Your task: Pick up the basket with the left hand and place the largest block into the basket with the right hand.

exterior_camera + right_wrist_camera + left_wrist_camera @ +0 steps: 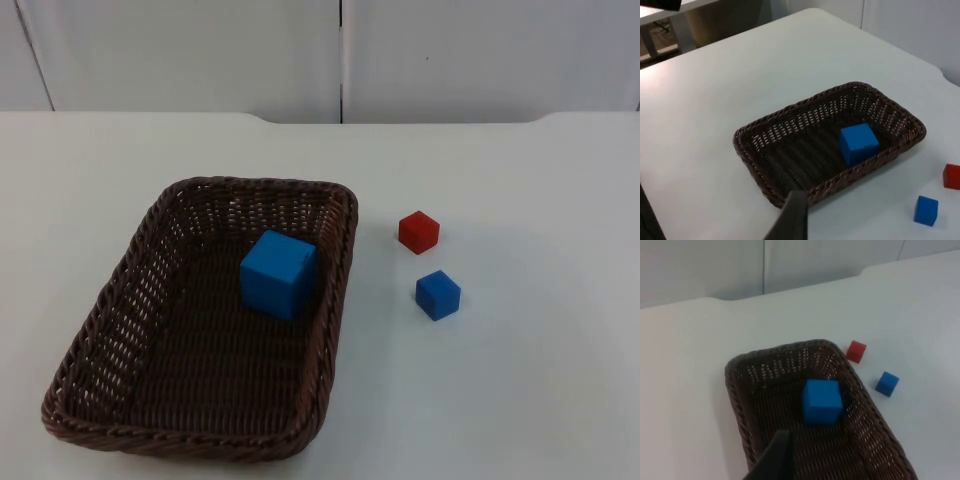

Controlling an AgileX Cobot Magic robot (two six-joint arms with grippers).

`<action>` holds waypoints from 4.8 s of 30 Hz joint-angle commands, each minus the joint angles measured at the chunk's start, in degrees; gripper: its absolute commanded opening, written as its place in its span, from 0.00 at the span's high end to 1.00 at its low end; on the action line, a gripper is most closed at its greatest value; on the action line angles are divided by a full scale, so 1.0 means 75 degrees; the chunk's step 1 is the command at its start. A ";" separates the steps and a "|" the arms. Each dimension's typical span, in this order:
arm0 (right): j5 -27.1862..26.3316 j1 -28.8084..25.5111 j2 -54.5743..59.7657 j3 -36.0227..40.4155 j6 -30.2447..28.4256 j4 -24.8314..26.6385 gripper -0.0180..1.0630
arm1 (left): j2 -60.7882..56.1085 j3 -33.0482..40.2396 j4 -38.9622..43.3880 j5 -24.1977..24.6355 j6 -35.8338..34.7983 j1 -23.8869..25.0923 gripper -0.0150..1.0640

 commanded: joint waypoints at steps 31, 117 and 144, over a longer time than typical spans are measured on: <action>0.3689 0.0043 -0.4654 0.0349 0.0528 -0.0545 0.22 | -0.4136 0.0525 0.4141 0.2304 -0.3491 -0.0027 0.01; 0.4609 0.0029 -0.4654 0.0614 0.1084 -0.1074 0.01 | -0.4136 0.0681 0.3996 0.2359 -0.3840 0.0278 0.01; 0.4609 -0.3231 -0.4654 0.0614 0.1099 -0.1074 0.01 | -0.4136 0.0681 0.3996 0.2359 -0.3840 0.0618 0.01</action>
